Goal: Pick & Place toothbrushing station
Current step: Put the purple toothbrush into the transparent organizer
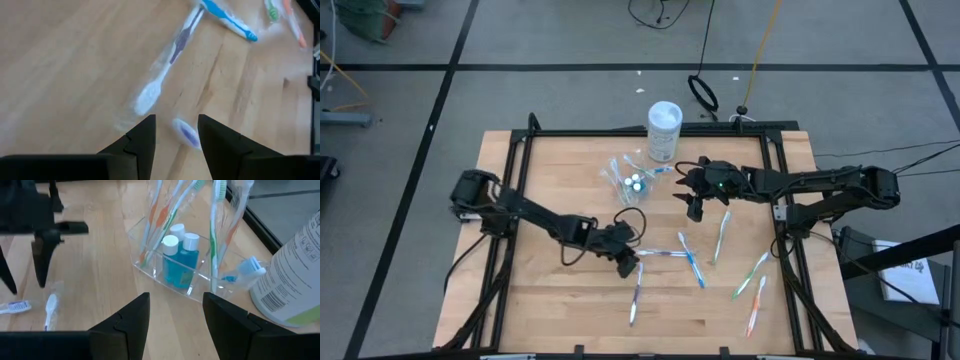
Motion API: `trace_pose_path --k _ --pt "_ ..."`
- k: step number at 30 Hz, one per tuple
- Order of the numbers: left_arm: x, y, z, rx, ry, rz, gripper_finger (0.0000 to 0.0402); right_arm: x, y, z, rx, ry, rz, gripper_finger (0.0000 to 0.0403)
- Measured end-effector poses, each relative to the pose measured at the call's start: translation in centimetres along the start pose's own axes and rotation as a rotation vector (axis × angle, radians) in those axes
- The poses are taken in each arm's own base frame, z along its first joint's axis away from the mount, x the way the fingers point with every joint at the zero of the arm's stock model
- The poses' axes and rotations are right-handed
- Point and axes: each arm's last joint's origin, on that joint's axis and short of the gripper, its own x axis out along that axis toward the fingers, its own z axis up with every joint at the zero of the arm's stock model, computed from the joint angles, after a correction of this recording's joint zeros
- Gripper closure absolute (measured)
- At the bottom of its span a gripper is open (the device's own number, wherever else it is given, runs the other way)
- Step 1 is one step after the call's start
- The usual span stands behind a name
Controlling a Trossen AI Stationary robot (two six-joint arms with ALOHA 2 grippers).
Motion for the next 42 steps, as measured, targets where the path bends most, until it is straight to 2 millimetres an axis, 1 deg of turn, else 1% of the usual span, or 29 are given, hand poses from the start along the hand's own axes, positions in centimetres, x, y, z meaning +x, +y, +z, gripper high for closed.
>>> trace_pose_path --k 4,8,11,13,15,19,24,26,28,30,32,37,39,42 --pt "1.6 0.2 -0.6 -0.041 -0.006 -0.021 0.0252 0.0 0.0 0.0 -0.002 0.001 0.0 0.0227" --pt "2.7 0.3 -1.4 -0.059 0.0 -0.031 0.0252 0.0 0.0 0.0 -0.002 -0.006 0.0 0.0227" --pt "3.1 0.3 -1.9 -0.056 0.006 -0.033 0.0253 0.0 0.0 0.0 -0.002 -0.006 0.0 0.0227" --pt "3.2 0.2 -2.1 -0.052 0.006 -0.028 0.026 0.0 0.0 0.0 -0.003 -0.006 0.0 0.0227" --pt "3.2 0.2 -2.1 -0.051 0.007 -0.027 0.0277 0.0 0.0 0.1 -0.011 -0.006 -0.001 0.0227" --pt "2.9 0.1 -2.0 -0.043 0.014 -0.036 0.0328 0.0 0.0 0.0 -0.029 -0.006 -0.001 0.0227" --pt "1.7 -0.7 -1.0 0.059 0.01 -0.115 0.039 0.0 0.0 0.1 -0.032 -0.006 -0.001 0.0227" --pt "0.8 -1.3 -0.5 0.095 -0.016 -0.142 0.0395 0.0 0.0 0.0 -0.032 -0.006 0.0 0.0227" --pt "-0.5 -2.0 0.2 0.144 -0.061 -0.169 0.0389 0.0 0.0 0.0 -0.032 -0.006 0.0 0.0227" --pt "-2.2 -2.8 1.1 0.207 -0.13 -0.179 0.0387 0.0 0.0 0.0 -0.032 -0.006 -0.001 0.0227" --pt "-4.2 -3.5 2.1 0.289 -0.232 -0.167 0.0394 0.0 0.0 0.1 -0.032 -0.007 -0.001 0.0227" --pt "-10.1 -4.6 4.7 0.473 -0.56 0.015 0.0393 0.0 0.0 0.0 -0.032 -0.006 0.0 0.0227" --pt "-12.4 -4.7 5.4 0.52 -0.676 0.112 0.0397 0.0 0.0 0.0 -0.032 -0.006 -0.001 0.0227" --pt "-15.1 -4.8 6.3 0.62 -0.821 0.305 0.0397 0.0 0.0 0.0 -0.037 -0.006 -0.001 0.0227"
